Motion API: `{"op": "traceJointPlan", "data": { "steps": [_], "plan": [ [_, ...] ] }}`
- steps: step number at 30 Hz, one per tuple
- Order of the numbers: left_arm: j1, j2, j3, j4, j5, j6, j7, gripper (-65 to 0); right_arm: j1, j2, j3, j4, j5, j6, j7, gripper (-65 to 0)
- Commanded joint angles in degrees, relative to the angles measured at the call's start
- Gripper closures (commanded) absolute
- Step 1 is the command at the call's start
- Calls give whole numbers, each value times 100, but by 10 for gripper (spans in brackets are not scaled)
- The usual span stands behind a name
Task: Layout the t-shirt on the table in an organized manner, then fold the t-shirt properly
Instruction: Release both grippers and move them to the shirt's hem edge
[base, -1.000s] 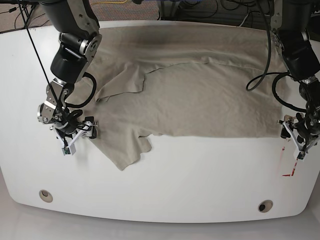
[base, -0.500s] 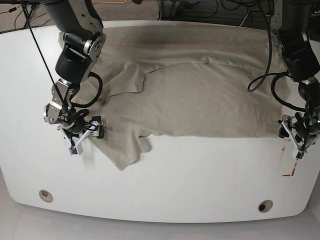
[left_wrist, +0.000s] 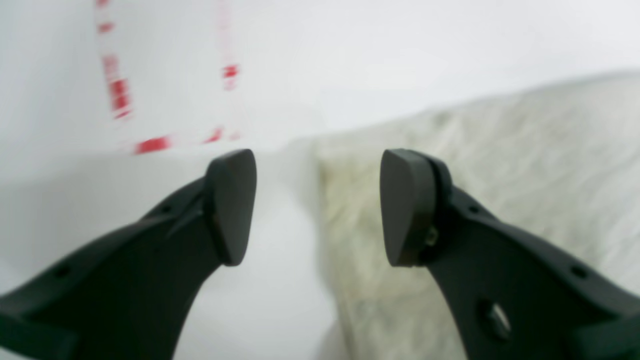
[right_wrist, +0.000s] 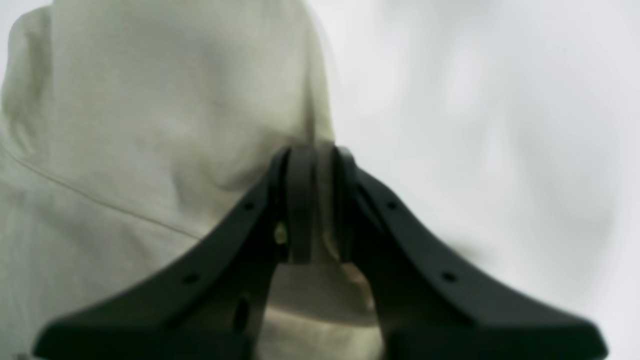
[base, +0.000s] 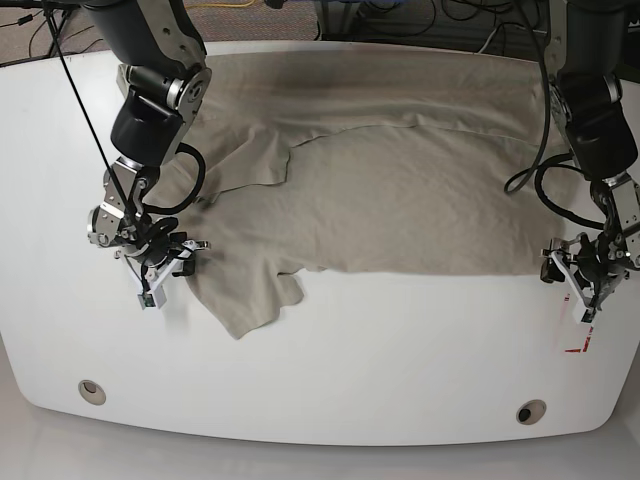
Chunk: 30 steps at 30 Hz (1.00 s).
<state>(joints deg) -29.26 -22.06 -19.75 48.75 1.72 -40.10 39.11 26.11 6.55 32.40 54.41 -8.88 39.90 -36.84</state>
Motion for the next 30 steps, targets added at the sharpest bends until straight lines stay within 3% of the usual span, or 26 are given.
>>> {"op": "traceJointPlan", "data": {
  "steps": [1, 15, 25, 28, 30],
  "plan": [
    [-288, -110, -16, -308, -53, 10, -215, -372, 145, 53, -1, 84, 67, 10, 102, -76],
    [-428, -119, -8, -1337, -18, 10, -804, -372, -13, 44, -1, 110, 75, 10, 102, -75],
    [-420, -110, 239, -1433, -44, 10, -839, -371, -110, 44, -1, 119, 93, 10, 102, -75],
    [-411, 13, 326, -1433, -35, 10, -839, -361, -110, 44, -1, 119, 93, 10, 102, -73],
    [-411, 83, 335, -1416, -27, 10, -839, -308, -110, 44, -1, 119, 93, 10, 102, -71]
  ]
}}
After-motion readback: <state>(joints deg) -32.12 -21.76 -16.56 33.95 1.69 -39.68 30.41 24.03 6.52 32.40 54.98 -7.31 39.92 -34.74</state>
